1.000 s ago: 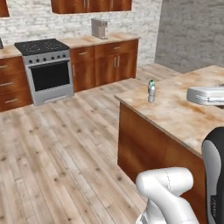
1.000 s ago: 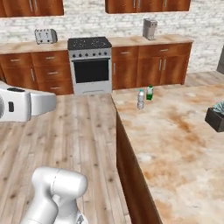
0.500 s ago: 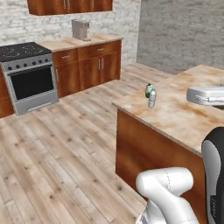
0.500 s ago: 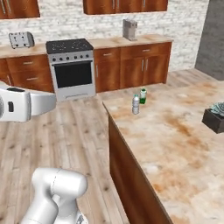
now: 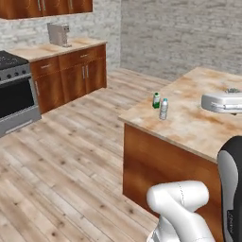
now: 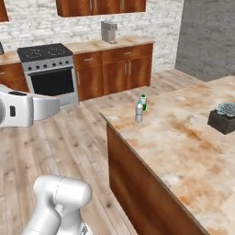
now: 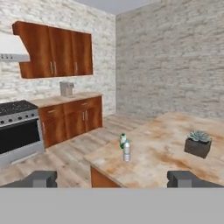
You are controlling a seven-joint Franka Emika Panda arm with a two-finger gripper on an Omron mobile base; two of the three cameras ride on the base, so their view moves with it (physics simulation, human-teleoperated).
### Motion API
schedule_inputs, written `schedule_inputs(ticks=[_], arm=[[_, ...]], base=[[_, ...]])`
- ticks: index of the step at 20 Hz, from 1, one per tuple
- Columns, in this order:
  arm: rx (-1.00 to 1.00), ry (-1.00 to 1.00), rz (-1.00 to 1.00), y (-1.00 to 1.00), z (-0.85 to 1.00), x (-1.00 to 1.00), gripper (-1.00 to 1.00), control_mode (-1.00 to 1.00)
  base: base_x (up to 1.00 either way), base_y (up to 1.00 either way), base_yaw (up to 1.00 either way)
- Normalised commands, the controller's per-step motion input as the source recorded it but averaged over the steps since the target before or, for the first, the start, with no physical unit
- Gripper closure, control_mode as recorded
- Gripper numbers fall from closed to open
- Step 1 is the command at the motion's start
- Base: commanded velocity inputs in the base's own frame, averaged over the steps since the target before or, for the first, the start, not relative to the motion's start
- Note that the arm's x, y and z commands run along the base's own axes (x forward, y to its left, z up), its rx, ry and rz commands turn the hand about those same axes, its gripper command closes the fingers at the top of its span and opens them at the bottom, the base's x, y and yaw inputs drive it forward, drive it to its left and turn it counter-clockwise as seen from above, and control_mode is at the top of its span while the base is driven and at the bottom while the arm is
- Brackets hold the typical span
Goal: Pick the milk, bottled water, water bottle from the counter and place them in the open cabinet.
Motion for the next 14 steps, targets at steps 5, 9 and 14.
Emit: schedule_inputs(ticks=[5,9,14], arm=[[0.00,0.00,0.00,0.00,0.00,0.00,-1.00,1.00],[0.00,0.00,0.00,0.00,0.00,0.00,-1.00,1.00],[0.00,0.00,0.00,0.00,0.00,0.00,-1.00,1.00]], base=[[0.06,0.56,-0.42],[0.03,0.48,-0.44],[0.14,0.52,-0.43]])
